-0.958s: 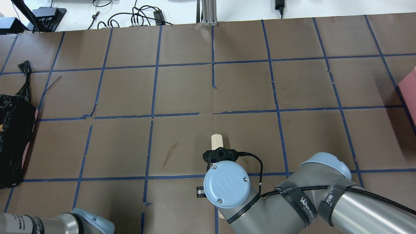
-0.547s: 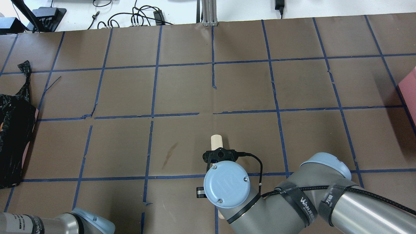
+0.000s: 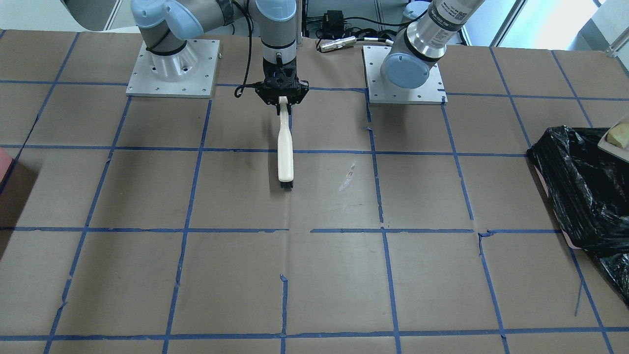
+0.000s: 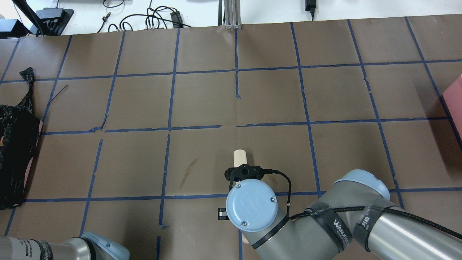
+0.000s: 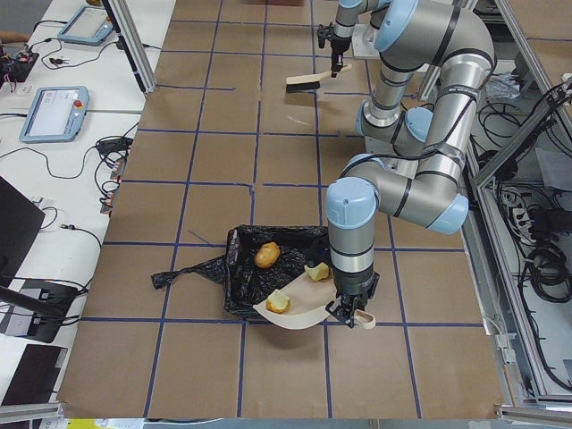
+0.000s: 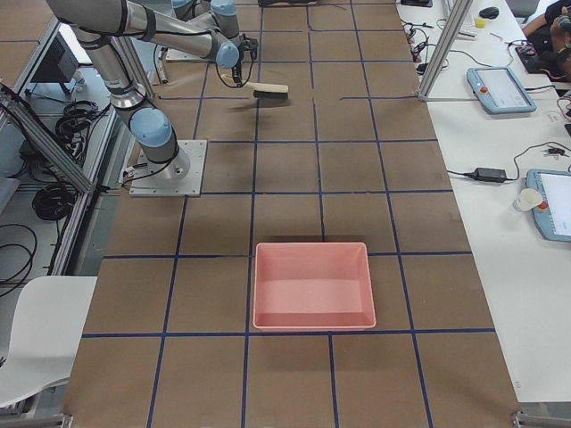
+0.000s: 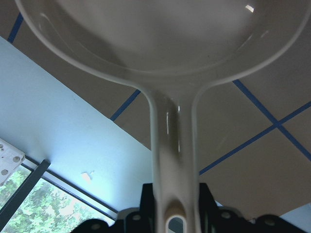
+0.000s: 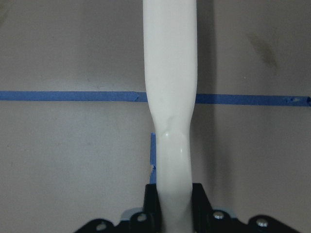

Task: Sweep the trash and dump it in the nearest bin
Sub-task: 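Tilt the dustpan with the left gripper to dump food into the bag, then lower the brush to the table with the right gripper and release it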

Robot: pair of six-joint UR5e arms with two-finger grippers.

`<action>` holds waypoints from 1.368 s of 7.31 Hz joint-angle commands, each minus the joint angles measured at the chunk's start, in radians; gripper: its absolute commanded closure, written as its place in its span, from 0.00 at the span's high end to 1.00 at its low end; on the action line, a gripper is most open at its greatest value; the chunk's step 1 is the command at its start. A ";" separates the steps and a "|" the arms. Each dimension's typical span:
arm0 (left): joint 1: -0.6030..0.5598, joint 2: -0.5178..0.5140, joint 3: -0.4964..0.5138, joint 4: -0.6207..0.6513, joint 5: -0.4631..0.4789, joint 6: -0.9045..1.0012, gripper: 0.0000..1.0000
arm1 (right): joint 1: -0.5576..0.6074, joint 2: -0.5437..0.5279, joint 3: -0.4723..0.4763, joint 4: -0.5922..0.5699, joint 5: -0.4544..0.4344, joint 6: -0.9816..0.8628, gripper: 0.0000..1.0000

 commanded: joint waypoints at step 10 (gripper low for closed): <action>-0.136 -0.009 0.019 0.058 0.306 0.040 0.07 | -0.026 0.024 -0.073 0.014 -0.013 -0.049 1.00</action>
